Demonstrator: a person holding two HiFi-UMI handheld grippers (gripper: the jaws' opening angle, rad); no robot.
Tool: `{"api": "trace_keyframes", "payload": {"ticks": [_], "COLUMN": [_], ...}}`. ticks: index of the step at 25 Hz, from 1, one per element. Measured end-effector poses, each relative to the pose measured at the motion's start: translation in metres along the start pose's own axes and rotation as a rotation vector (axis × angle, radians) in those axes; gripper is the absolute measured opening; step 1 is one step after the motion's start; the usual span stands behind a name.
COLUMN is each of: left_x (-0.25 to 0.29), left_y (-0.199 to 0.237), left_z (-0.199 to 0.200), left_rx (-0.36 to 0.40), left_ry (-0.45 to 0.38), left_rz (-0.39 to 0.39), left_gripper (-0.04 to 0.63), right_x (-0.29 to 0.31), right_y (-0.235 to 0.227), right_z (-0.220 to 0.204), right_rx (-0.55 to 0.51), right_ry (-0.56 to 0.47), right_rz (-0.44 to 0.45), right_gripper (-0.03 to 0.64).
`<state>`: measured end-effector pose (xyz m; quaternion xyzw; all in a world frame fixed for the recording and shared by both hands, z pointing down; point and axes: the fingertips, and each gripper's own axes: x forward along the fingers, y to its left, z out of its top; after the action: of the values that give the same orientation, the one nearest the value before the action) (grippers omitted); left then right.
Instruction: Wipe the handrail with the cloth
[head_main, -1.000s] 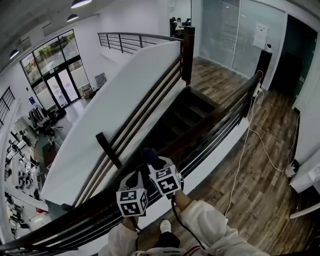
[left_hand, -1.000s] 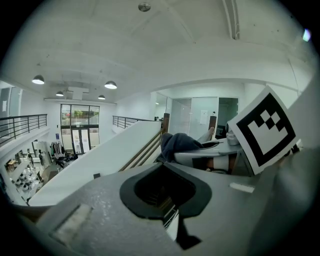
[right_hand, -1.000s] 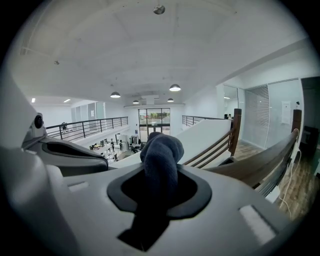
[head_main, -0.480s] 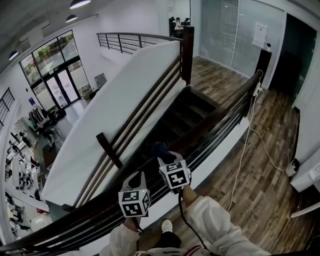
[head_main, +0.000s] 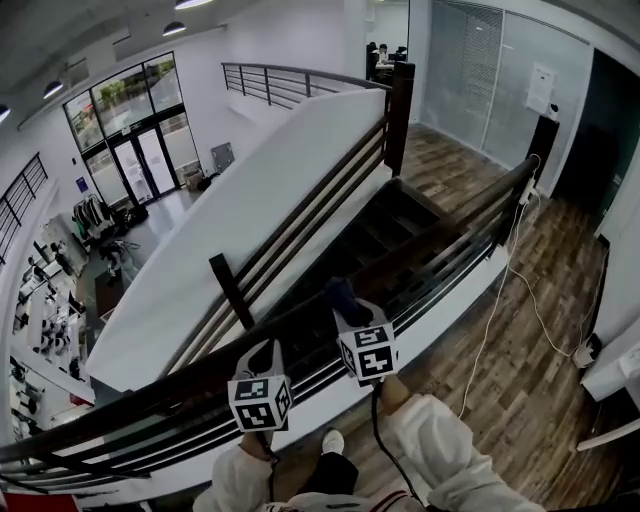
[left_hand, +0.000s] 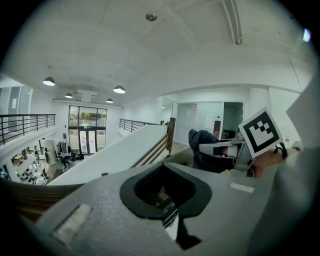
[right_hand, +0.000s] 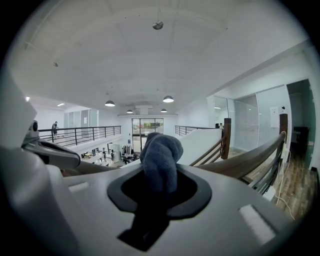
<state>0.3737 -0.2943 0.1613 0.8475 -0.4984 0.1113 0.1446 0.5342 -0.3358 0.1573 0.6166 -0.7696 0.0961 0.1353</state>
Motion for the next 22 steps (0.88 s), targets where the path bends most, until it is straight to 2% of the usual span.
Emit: {"api": "trace_keyframes", "payload": {"ticks": [7, 12, 16, 22], "left_x": [-0.069, -0.124, -0.167, -0.225], "left_y": [0.036, 0.072, 0.112, 0.166], "left_z": [-0.017, -0.043, -0.048, -0.061], "left_rx": [0.013, -0.024, -0.035, -0.064], "left_ry": [-0.032, -0.023, -0.027, -0.034], "left_rz": [0.066, 0.148, 0.241, 0.332], "left_gripper": [0.002, 0.003, 0.003, 0.003], "right_x": [-0.036, -0.051, -0.057, -0.072], "right_y": [0.08, 0.161, 0.228, 0.331], "right_z": [0.007, -0.002, -0.002, -0.007], "right_rx": [-0.006, -0.015, -0.032, -0.049], "right_ry": [-0.066, -0.078, -0.095, -0.082], "right_rz": [0.083, 0.218, 0.331, 0.497], "right_gripper": [0.094, 0.094, 0.094, 0.094]}}
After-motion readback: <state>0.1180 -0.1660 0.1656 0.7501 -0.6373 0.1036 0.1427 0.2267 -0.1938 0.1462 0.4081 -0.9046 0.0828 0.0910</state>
